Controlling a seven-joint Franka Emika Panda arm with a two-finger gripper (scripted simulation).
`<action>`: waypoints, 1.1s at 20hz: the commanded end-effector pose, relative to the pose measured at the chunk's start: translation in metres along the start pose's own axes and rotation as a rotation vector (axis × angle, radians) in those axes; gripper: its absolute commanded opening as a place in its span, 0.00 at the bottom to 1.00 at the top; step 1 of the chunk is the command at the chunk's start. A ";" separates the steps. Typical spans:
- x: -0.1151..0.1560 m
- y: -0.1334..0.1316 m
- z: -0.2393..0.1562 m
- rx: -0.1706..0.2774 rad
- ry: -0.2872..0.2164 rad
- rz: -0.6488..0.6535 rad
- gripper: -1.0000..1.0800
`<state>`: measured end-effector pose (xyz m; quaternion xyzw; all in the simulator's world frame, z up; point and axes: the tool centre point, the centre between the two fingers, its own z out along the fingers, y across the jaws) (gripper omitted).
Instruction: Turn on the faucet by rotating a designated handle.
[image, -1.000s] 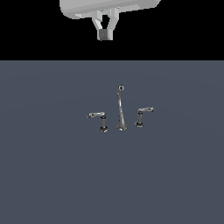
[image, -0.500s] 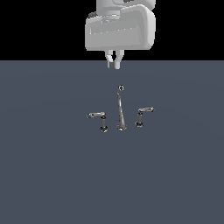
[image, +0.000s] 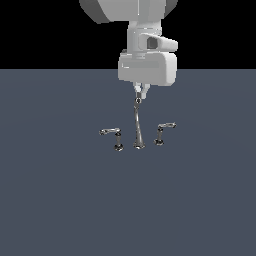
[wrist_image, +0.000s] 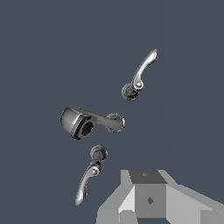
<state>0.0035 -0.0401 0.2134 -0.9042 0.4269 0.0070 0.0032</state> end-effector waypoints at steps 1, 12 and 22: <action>0.018 -0.004 0.016 0.000 0.003 0.059 0.00; 0.099 -0.006 0.084 0.001 0.013 0.313 0.00; 0.144 0.001 0.119 0.003 0.015 0.454 0.00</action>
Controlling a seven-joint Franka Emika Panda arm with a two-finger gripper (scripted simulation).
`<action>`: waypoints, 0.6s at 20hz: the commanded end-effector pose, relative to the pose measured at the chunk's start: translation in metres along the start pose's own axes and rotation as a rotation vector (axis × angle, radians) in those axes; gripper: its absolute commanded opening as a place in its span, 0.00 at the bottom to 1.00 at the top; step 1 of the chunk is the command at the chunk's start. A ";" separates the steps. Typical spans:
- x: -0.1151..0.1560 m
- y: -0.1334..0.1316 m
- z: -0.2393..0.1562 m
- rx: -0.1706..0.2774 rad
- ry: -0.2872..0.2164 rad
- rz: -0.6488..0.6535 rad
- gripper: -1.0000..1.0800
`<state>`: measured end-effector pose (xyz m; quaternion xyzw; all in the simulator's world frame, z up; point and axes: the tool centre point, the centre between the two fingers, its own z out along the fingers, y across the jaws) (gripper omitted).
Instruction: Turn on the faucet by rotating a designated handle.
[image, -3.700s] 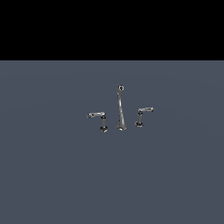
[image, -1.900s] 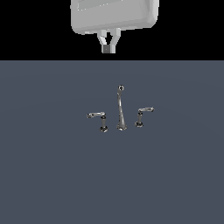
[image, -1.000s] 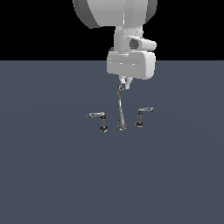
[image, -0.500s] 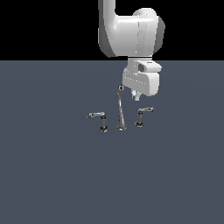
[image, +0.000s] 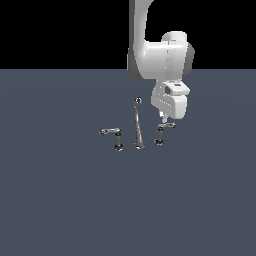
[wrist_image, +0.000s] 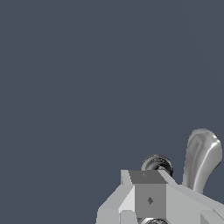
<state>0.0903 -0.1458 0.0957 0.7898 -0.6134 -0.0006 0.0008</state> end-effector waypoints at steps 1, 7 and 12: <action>0.007 -0.002 0.005 0.001 0.001 0.023 0.00; 0.013 -0.003 0.010 0.002 0.000 0.043 0.00; 0.014 0.000 0.010 0.001 0.000 0.042 0.00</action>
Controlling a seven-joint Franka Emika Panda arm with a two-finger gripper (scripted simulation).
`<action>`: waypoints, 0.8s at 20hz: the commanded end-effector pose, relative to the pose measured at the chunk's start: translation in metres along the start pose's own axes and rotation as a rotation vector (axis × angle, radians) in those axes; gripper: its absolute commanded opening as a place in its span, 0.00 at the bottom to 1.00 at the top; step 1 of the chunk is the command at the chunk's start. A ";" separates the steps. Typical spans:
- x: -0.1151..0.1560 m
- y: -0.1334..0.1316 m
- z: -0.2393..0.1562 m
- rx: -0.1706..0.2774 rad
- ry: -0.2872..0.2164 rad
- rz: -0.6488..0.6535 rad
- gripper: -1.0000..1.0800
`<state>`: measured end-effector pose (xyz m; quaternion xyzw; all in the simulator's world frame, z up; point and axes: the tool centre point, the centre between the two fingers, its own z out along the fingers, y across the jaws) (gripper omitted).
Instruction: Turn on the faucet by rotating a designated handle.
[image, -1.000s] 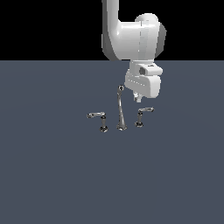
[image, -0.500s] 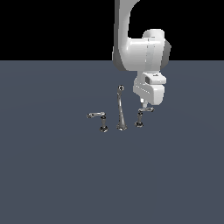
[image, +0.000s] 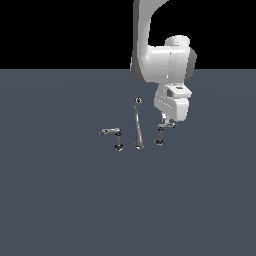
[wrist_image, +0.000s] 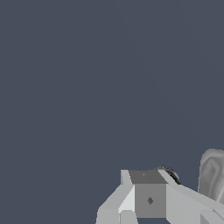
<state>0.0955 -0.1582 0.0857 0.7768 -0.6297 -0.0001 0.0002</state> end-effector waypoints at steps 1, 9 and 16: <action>0.003 0.006 0.000 0.000 0.000 0.001 0.00; 0.015 0.033 0.000 0.000 0.000 0.001 0.00; 0.010 0.039 -0.001 0.010 0.001 -0.008 0.00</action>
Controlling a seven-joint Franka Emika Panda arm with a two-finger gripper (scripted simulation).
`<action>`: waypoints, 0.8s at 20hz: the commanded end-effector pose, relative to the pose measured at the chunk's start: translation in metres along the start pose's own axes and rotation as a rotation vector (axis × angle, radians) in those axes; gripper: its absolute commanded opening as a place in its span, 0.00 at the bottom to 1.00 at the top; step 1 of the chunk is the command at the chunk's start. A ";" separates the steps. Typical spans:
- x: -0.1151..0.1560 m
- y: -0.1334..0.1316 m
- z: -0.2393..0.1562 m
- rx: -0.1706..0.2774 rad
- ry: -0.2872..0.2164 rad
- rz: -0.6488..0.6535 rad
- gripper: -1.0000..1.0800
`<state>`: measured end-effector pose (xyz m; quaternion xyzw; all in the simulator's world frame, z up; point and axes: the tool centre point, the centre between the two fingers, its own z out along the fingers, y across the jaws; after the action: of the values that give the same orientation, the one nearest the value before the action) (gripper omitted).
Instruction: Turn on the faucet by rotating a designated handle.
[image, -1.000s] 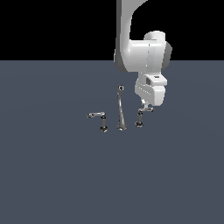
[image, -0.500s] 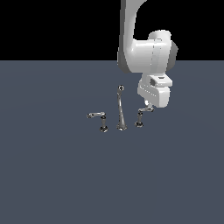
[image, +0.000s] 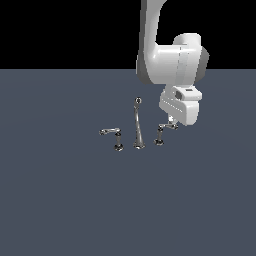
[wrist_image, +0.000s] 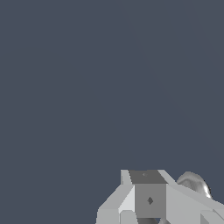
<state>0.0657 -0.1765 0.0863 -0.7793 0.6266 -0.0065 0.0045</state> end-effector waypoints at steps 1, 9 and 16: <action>-0.002 0.009 0.000 -0.006 -0.003 0.001 0.00; -0.007 0.034 0.000 -0.011 -0.004 0.006 0.00; -0.011 0.053 0.000 -0.015 -0.004 0.009 0.00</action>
<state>0.0161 -0.1788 0.0860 -0.7762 0.6305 -0.0027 0.0009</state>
